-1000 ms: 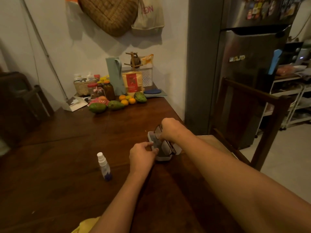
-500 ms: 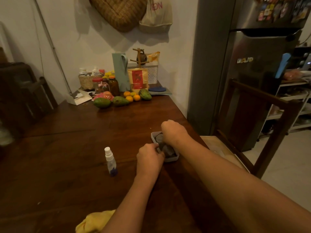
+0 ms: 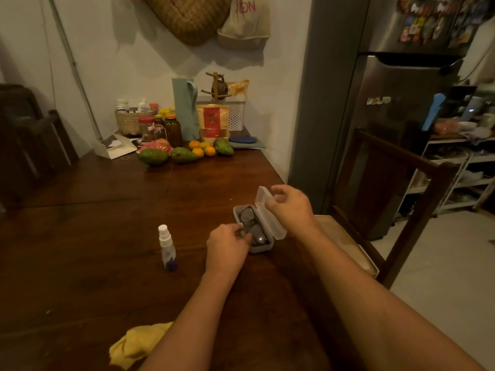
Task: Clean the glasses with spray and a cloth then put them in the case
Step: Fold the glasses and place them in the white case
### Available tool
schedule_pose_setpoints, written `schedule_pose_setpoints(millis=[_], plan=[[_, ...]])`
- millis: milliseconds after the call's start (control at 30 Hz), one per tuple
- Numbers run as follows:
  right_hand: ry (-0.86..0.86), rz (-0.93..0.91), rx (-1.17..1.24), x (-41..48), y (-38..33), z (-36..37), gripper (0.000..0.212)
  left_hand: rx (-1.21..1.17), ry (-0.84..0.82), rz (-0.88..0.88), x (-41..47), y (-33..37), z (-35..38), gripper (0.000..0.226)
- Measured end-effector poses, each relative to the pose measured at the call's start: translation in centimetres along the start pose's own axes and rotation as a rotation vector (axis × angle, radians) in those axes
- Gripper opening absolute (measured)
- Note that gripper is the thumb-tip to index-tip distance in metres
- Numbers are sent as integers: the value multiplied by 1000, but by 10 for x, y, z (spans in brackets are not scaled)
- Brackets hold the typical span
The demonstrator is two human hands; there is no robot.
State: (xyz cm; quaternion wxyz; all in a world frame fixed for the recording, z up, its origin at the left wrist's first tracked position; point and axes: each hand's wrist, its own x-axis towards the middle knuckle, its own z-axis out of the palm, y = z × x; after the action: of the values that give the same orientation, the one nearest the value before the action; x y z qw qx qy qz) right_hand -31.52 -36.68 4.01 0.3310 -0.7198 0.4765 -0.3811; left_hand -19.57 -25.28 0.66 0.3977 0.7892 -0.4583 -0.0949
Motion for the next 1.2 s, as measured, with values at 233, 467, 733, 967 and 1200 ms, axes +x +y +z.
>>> schedule_pose_setpoints(millis=[233,467,733,967,1200], plan=[[-16,48,159,-35,50,21,50,-74,26,2,-6,-1,0,33],[-113,-90,170,-48,41,13,62,-67,-14,19,-5,-3,-1,31],[-255,-87,90,-53,36,18,56,-83,-27,-33,-3,2,-3,37],[-368,-83,-13,-59,30,17,46,-107,167,-36,5,3,-19,42],[-432,-167,-101,-64,31,11,40,33,70,17,9,1,-24,41]])
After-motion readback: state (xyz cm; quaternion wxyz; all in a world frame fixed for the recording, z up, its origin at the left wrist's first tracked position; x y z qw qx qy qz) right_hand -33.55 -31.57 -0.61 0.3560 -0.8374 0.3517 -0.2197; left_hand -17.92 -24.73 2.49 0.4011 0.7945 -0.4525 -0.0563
